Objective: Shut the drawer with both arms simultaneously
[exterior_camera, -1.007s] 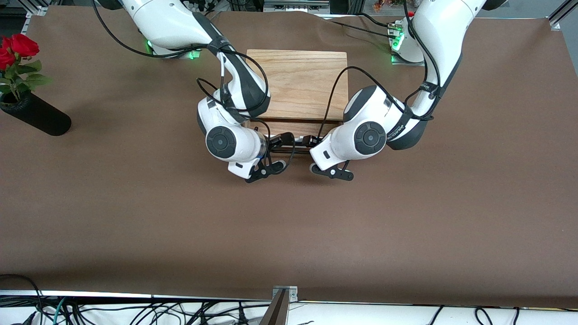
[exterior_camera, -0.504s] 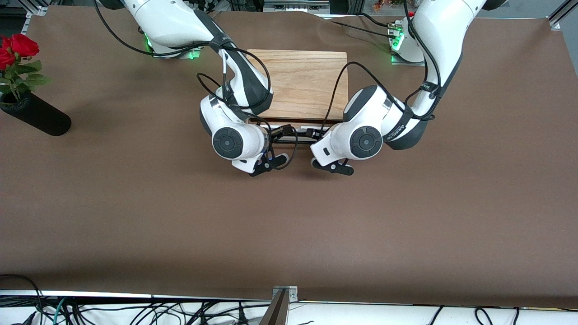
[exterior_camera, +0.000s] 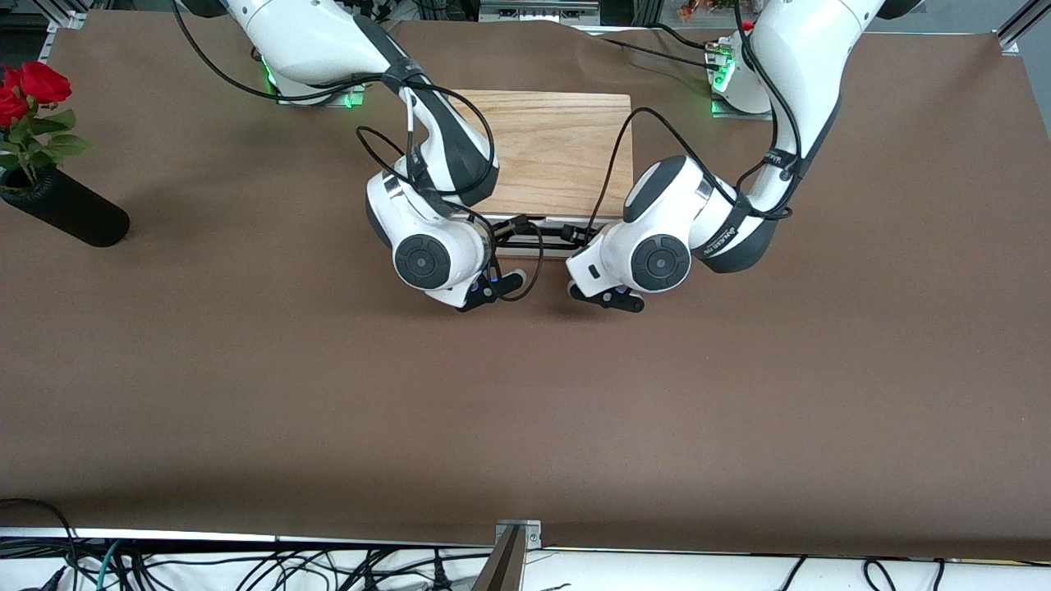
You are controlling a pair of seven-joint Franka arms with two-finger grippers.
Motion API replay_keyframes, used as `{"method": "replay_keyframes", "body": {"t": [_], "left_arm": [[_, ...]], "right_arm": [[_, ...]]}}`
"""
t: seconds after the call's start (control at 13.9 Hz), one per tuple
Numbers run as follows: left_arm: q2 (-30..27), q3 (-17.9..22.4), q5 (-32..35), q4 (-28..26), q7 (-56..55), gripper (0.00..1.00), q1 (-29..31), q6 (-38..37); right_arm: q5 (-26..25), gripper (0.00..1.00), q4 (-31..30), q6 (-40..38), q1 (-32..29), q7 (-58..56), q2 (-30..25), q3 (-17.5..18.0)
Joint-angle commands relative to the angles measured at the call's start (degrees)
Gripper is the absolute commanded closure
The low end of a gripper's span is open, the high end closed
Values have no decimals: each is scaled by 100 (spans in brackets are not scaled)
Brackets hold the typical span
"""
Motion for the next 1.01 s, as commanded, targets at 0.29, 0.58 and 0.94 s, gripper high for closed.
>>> {"method": "replay_keyframes", "body": {"t": [0.29, 0.58, 0.94], "left_arm": [[66, -6, -132, 92, 30, 0, 18, -207], [-57, 20, -80, 162, 12, 0, 122, -207], [-356, 99, -9, 575, 21, 0, 632, -207]], "right_arm": [[79, 0, 96, -640, 9, 26, -24, 83], [70, 0, 393, -517, -131, 16, 11, 40], [53, 0, 903, -166, -299, 25, 11, -4]]}}
